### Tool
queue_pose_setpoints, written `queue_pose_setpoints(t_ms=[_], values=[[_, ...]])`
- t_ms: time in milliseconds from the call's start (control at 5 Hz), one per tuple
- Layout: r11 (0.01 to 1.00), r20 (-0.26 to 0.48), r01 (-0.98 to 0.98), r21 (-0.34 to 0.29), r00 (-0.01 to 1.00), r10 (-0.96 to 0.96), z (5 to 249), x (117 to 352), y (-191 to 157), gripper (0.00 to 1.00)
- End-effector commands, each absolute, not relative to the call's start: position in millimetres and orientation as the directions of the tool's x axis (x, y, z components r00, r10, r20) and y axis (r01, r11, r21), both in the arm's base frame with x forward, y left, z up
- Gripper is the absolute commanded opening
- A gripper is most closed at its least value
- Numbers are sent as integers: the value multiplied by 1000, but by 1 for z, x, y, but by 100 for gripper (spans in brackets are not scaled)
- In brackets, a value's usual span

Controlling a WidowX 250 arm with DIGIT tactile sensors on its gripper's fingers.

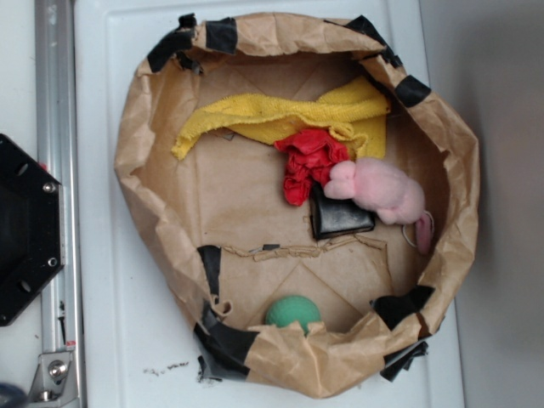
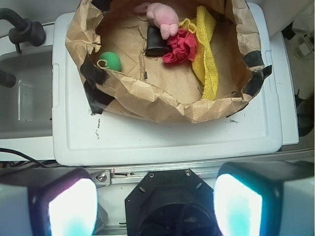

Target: Grab the pink bunny.

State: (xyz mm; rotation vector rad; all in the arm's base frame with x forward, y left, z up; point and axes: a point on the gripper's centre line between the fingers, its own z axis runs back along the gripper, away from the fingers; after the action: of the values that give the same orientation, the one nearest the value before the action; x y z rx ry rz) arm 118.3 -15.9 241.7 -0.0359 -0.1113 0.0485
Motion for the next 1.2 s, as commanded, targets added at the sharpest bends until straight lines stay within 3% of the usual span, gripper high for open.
queue_pose_setpoints(t_ms=[0,200,400,600,800,1000], values=[[998,110,-46,-38,993,50,242,118,-16,100],[996,177,-60,-59,982,70,211,161,3,100],[998,416,13,-58,909,12,179,214,11,100],[993,418,68,-96,908,-21,163,235,9,100],[987,427,144,-78,899,-97,135,262,0,100],[985,428,171,-17,892,-147,118,285,5,100]])
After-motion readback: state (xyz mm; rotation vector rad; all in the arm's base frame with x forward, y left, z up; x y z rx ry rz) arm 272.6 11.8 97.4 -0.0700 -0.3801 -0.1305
